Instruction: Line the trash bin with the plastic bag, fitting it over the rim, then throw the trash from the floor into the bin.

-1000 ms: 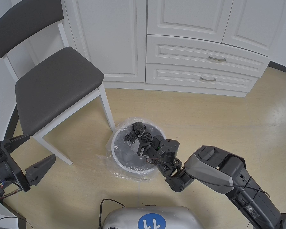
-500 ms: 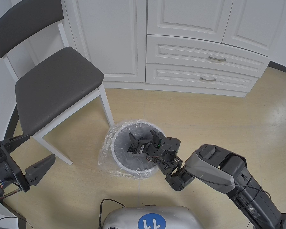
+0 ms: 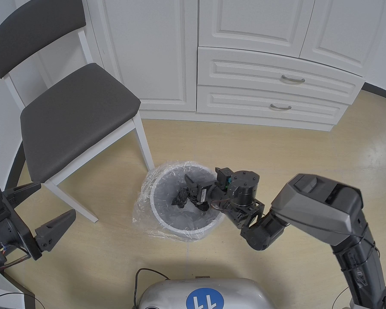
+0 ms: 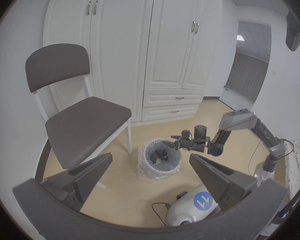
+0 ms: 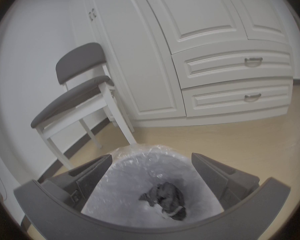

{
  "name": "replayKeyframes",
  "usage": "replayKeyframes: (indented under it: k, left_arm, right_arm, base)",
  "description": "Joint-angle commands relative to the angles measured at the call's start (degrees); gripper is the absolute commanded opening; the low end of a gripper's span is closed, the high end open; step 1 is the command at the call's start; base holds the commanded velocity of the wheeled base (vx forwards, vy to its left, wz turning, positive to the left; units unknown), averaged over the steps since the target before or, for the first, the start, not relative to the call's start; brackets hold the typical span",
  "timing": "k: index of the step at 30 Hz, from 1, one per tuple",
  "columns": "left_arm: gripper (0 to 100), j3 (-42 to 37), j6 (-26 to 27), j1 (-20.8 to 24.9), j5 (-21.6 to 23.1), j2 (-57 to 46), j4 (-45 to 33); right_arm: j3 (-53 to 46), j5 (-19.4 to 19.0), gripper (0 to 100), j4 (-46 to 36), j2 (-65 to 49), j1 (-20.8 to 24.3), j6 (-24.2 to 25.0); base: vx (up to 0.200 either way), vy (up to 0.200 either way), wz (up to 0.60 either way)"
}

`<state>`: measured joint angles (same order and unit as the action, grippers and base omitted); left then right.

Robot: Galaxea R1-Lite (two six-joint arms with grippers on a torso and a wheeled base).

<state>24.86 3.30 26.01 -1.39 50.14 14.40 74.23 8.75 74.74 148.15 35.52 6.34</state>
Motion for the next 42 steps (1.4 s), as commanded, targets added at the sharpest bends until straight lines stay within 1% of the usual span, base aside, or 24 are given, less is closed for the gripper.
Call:
replayKeyframes:
  k: [1, 4, 5, 9, 10, 13, 14, 16, 20, 23, 24, 26, 27, 28, 29, 31, 33, 35, 36, 38, 39, 40, 42]
  left_arm:
    - [100, -1.0, -0.1, 0.3, 0.1, 1.5, 0.0]
    - [100, -1.5, -0.1, 0.3, 0.1, 3.2, 0.1]
    - [100, -1.7, -0.2, 0.3, -0.1, 5.5, 0.8]
    - [100, -2.8, -0.1, 0.3, 0.0, 6.9, 3.9]
    - [100, -3.9, -0.1, 0.3, 0.0, 7.2, 5.8]
    - [100, -4.7, -0.3, 0.3, 0.0, 8.7, 7.0]
    - [100, -4.7, -0.3, 0.3, 0.0, 8.7, 7.0]
    - [100, -4.6, -0.2, 0.2, -0.2, 10.0, 8.1]
    - [100, -4.4, -0.5, -0.1, -0.4, 7.6, 10.9]
    - [100, -3.9, -0.6, -0.6, -0.4, 5.1, 11.2]
    - [100, -3.9, -0.6, -0.6, -0.4, 4.9, 11.2]
    - [100, -1.7, -0.5, -1.8, -1.8, -0.1, 11.0]
    - [100, -1.7, -0.5, -1.8, -1.8, -0.1, 11.0]
    - [100, 0.4, -0.5, -3.1, -2.2, -4.2, 10.1]
    - [100, 0.6, -0.4, -3.2, -2.2, -4.7, 10.0]
    - [100, 3.2, -0.4, -5.1, -2.3, -8.6, 8.8]
    - [100, 4.5, -0.4, -6.3, -2.3, -10.1, 7.7]
    - [100, 6.5, -0.4, -9.0, -2.3, -13.3, 4.8]
    - [100, 6.6, -0.3, -9.1, -2.3, -13.5, 4.6]
    - [100, 8.2, -0.1, -10.5, -2.0, -15.8, 1.7]
    - [100, 8.2, -0.1, -10.5, -2.0, -15.8, 1.7]
    - [100, 10.7, 1.4, -11.4, -2.2, -16.5, -0.9]
    - [100, 13.1, 2.7, -12.0, -2.4, -16.5, -2.8]
  right_arm:
    - [-10.2, -0.2, 100, -4.7, -13.3, -3.1, -5.9]
    - [-11.9, -0.1, 100, -5.7, -15.5, -4.1, -7.1]
    - [-13.5, -0.2, 100, -6.0, -17.5, -5.6, -8.3]
    - [-15.9, -0.2, 100, -6.7, -20.4, -7.1, -9.7]
    - [-17.2, -0.2, 100, -7.9, -22.7, -7.8, -10.4]
    - [-18.9, -0.1, 100, -11.5, -26.3, -8.4, -10.7]
    - [-18.9, -0.1, 100, -11.5, -26.3, -8.4, -10.7]
    - [-21.2, 0.6, 100, -14.4, -29.1, -9.4, -10.7]
    - [-28.0, 0.8, 100, -14.8, -35.7, -10.7, -10.6]
    - [-35.3, 3.1, 100, -15.0, -43.9, -10.8, -10.7]
    - [-35.6, 3.3, 100, -15.0, -44.4, -10.8, -10.6]
    - [-42.1, 6.4, 100, -14.9, -52.7, -9.9, -9.9]
    - [-42.1, 6.4, 100, -14.9, -52.7, -9.9, -9.9]
    - [-46.8, 9.1, 100, -14.8, -58.4, -9.8, -10.0]
    - [-47.3, 9.4, 100, -14.9, -59.3, -9.8, -10.0]
    - [-50.0, 11.7, 100, -15.2, -66.3, -10.7, -10.4]
    - [-50.2, 12.3, 100, -16.0, -69.7, -11.5, -10.5]
    - [-49.0, 12.3, 100, -21.8, -77.1, -14.9, -11.5]
    - [-48.9, 12.3, 100, -22.2, -77.6, -15.0, -11.6]
    - [-45.7, 11.6, 100, -28.9, -83.6, -16.6, -11.8]
    - [-45.7, 11.6, 100, -28.9, -83.6, -16.6, -11.8]
    - [-43.4, 11.5, 100, -33.8, -87.6, -17.2, -11.6]
    - [-42.4, 11.5, 100, -36.4, -90.4, -17.3, -11.6]
  base:
    - [0.0, 0.0, 0.0]
    - [0.0, 0.0, 0.0]
    - [0.0, 0.0, 0.0]
    - [0.0, 0.0, 0.0]
    - [0.0, 0.0, 0.0]
    - [0.0, 0.0, 0.0]
    - [0.0, 0.0, 0.0]
    - [0.0, 0.0, 0.0]
    - [0.0, 0.0, 0.0]
    - [0.0, 0.0, 0.0]
    - [0.0, 0.0, 0.0]
    - [0.0, 0.0, 0.0]
    - [0.0, 0.0, 0.0]
    - [0.0, 0.0, 0.0]
    - [0.0, 0.0, 0.0]
    - [0.0, 0.0, 0.0]
    - [0.0, 0.0, 0.0]
    - [0.0, 0.0, 0.0]
    - [0.0, 0.0, 0.0]
    - [0.0, 0.0, 0.0]
    - [0.0, 0.0, 0.0]
    - [0.0, 0.0, 0.0]
    - [0.0, 0.0, 0.0]
